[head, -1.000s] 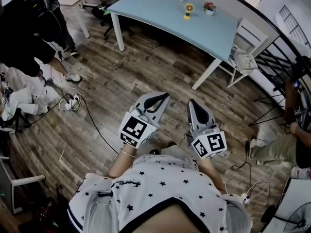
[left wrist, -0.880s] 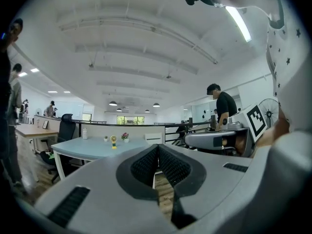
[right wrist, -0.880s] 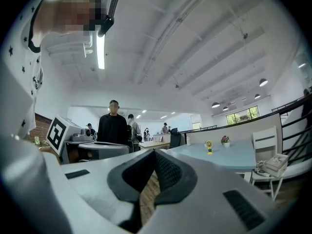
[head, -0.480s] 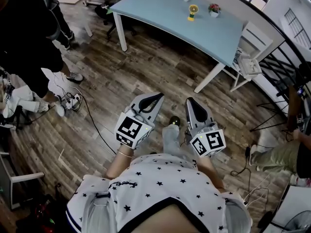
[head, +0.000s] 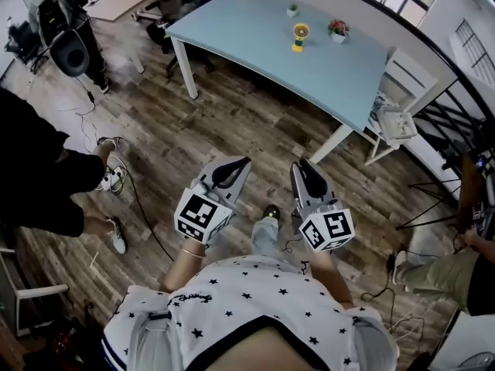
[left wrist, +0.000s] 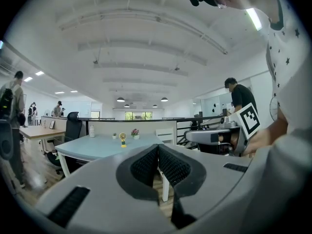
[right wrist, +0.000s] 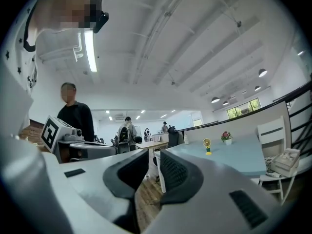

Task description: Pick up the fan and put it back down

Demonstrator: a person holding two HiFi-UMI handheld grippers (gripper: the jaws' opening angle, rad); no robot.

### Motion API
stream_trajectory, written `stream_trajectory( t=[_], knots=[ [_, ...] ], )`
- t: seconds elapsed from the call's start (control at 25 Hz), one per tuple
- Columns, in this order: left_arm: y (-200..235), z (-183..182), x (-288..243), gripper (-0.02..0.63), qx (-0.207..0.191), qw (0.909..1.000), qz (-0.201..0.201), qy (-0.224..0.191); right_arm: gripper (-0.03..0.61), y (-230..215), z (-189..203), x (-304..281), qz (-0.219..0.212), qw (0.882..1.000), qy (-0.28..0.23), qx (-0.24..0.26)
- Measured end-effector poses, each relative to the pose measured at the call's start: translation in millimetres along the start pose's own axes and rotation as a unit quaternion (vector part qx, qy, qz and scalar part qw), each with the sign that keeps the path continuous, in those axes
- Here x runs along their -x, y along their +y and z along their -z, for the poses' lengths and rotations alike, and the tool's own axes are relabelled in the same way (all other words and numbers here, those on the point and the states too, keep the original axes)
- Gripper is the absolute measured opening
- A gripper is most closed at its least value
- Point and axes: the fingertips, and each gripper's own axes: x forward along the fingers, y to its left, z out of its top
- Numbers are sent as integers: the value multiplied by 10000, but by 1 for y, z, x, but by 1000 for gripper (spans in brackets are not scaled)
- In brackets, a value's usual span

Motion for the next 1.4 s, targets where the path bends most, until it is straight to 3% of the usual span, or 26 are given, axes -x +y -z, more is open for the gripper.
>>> stream_trajectory(
  t=[0.72,1.4],
  knots=[
    [55,-32,-167,28,-48,9998,-182,110,115,-160,-13,-83,181,9995,14,-246],
    [82,-47,-222,28,-144,9984,-500,200,127,-214,-22,-119,172,9994,-143,-271]
  ],
)
